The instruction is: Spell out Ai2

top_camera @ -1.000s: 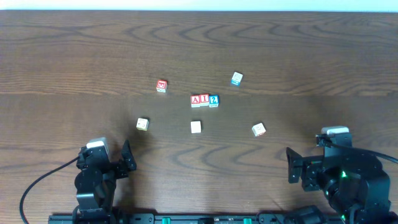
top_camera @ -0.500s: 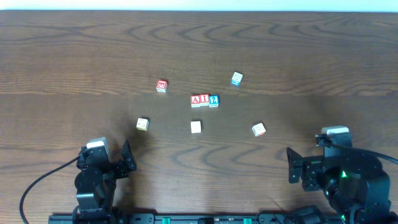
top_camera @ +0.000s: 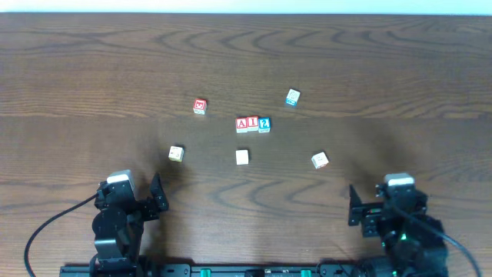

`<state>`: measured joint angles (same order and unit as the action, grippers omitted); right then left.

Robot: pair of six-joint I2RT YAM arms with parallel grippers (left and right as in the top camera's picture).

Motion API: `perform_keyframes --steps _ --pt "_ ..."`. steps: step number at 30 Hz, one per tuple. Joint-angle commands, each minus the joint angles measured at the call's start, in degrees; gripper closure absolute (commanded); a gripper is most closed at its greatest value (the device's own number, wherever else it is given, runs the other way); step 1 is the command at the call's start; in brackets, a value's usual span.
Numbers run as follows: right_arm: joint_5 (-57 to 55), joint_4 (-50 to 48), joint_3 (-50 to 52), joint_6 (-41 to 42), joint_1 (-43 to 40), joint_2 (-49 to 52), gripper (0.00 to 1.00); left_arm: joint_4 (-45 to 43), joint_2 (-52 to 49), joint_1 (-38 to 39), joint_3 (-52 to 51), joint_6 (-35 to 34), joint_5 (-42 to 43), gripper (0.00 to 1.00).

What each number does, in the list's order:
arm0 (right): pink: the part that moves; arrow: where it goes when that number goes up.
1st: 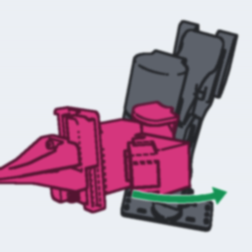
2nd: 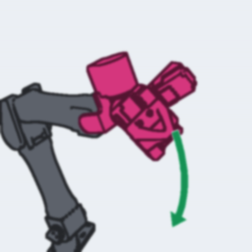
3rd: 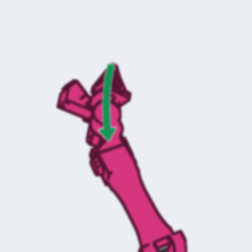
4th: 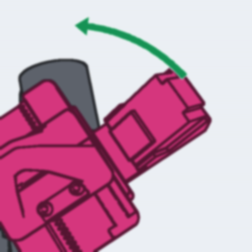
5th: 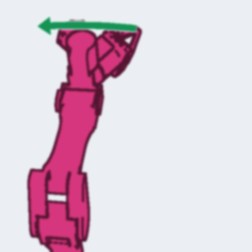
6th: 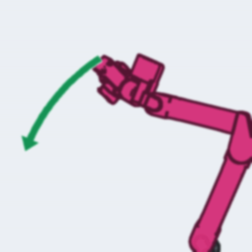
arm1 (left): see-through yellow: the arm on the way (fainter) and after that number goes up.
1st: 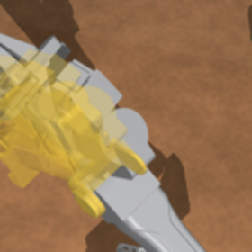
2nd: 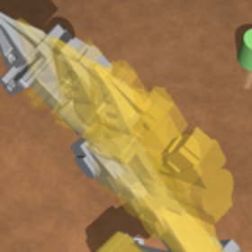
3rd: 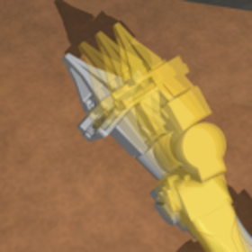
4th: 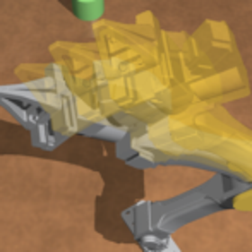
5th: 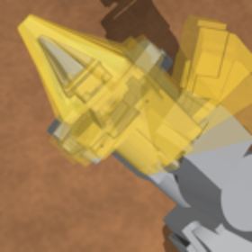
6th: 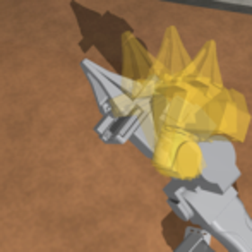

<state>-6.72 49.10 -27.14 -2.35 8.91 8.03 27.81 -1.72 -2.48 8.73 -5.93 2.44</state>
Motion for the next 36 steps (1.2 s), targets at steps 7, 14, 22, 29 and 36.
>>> perform_keyframes --steps 7,14,22,29,36 --pt "3.17 -3.96 10.38 -0.9 -3.91 -7.74 0.01 -0.13 0.48 -0.13 -0.96 0.66 0.0 0.05" --pt "5.53 -4.13 15.23 -0.9 -3.91 -7.74 0.01 -0.13 0.48 -0.13 -0.96 0.66 0.0 0.05" --pt "10.99 -4.09 17.27 -0.13 -3.91 -7.74 0.01 -0.13 0.48 -0.13 -0.96 0.63 0.0 0.04" --pt "11.08 -4.15 17.27 -0.04 -3.91 -7.74 0.01 -0.13 0.48 -0.13 -0.96 0.66 0.0 0.05" --pt "11.08 -4.15 17.25 -0.04 -3.91 -7.72 0.01 -0.13 0.48 -0.13 -0.96 0.66 0.0 0.05"
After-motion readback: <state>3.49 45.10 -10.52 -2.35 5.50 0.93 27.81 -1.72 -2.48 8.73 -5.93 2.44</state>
